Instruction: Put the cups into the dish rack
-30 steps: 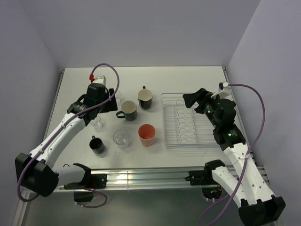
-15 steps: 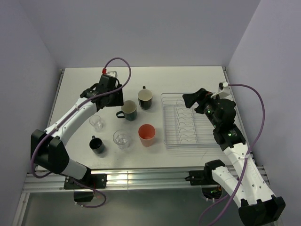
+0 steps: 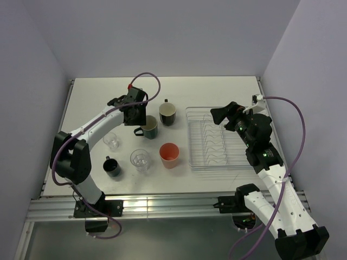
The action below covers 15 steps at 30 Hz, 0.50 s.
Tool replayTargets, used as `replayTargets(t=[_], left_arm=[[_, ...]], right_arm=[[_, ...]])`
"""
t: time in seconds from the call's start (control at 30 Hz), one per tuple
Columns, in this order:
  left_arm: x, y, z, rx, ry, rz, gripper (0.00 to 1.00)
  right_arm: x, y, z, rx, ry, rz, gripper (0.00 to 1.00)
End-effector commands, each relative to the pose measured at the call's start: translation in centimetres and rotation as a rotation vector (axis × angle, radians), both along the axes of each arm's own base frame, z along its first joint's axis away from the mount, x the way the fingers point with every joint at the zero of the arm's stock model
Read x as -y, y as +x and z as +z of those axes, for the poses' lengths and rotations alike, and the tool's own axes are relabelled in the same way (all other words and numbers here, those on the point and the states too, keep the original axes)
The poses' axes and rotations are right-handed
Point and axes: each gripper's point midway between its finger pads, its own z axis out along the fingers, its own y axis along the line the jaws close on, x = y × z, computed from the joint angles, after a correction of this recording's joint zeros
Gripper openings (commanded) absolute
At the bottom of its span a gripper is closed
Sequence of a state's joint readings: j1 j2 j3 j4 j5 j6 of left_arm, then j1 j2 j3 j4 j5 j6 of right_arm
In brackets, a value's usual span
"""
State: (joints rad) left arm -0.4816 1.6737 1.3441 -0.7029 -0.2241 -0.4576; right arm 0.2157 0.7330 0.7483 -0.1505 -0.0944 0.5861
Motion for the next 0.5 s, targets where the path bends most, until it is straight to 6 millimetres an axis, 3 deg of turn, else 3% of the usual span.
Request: replayTargets(t=[0.0, 0.47], left_arm=[[0.0, 0.7, 0.7, 0.023, 0.01, 0.024, 0.53], [0.8, 1.2, -0.9, -0.013, 0.008, 0.017, 0.42]], right_arm=[[0.2, 0.1, 2.2, 0.053, 0.005, -0.012, 1.0], [0.0, 0.3, 2.2, 0.049, 0.006, 0.002, 1.0]])
